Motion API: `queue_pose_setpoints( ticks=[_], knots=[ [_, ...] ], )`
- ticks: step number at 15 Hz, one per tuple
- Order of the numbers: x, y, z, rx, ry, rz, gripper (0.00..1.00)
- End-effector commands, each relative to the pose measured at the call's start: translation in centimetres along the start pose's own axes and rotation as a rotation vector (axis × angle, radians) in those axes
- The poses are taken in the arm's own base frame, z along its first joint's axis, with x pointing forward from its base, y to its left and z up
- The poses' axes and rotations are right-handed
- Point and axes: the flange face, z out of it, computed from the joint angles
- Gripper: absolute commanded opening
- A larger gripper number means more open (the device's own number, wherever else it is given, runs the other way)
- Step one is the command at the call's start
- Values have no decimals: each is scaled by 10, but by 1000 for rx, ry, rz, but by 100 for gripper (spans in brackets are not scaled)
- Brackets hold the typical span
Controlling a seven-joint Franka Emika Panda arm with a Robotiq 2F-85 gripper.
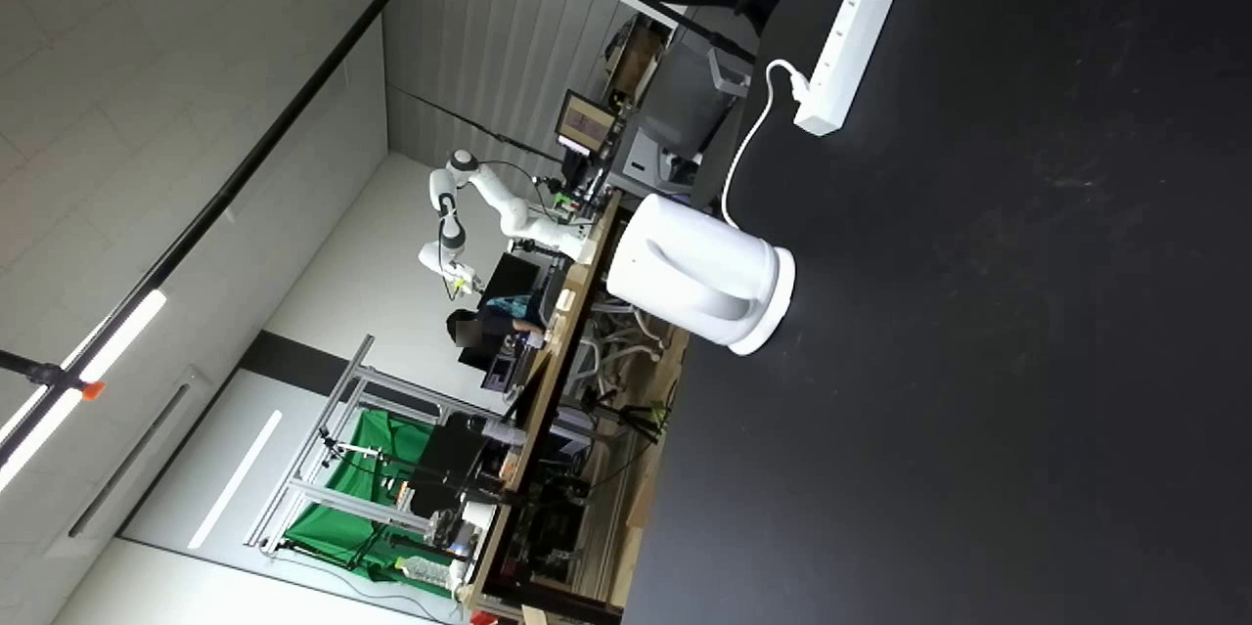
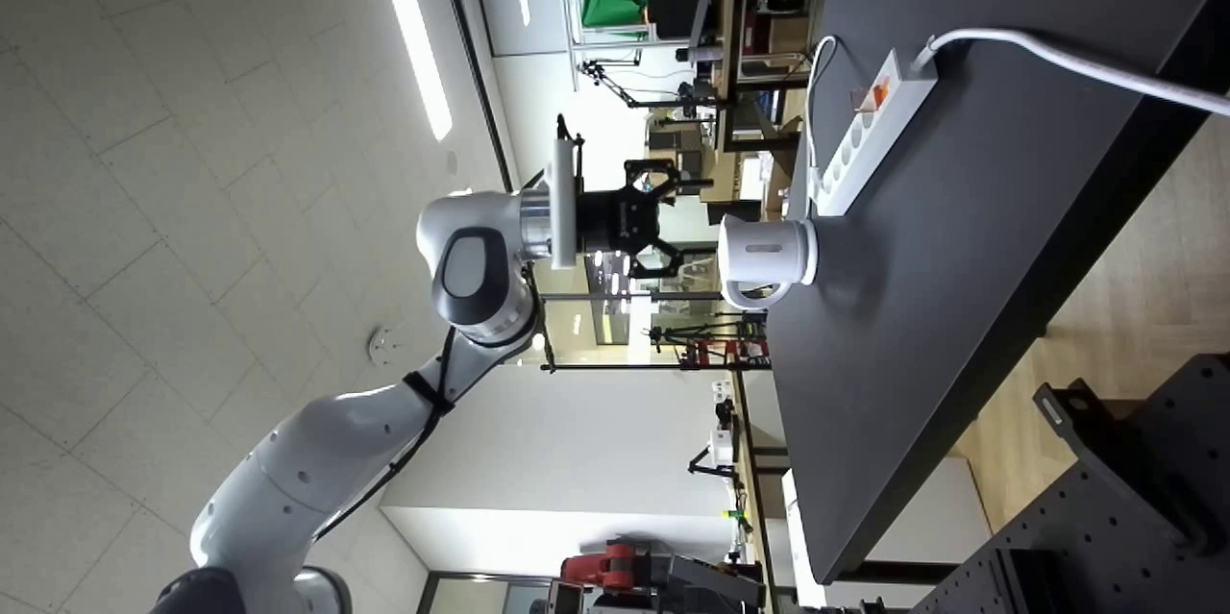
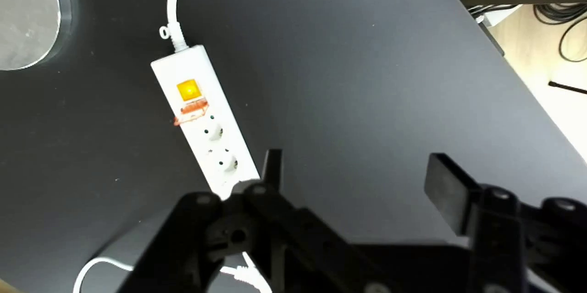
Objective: Press the big switch on the adapter
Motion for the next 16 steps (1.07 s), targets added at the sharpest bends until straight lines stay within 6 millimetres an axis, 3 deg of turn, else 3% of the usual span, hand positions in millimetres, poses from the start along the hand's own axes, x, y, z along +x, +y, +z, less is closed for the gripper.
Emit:
queue_pose_setpoints(
  ticks=[1,5,9,16],
  knots=[
    [21,57,24,-18,-10,19,51],
    [43,99,43,-50,-34,22,25],
    [59,127,61,-40,-36,11,1],
    [56,152,110,34,-67,19,0]
  ],
)
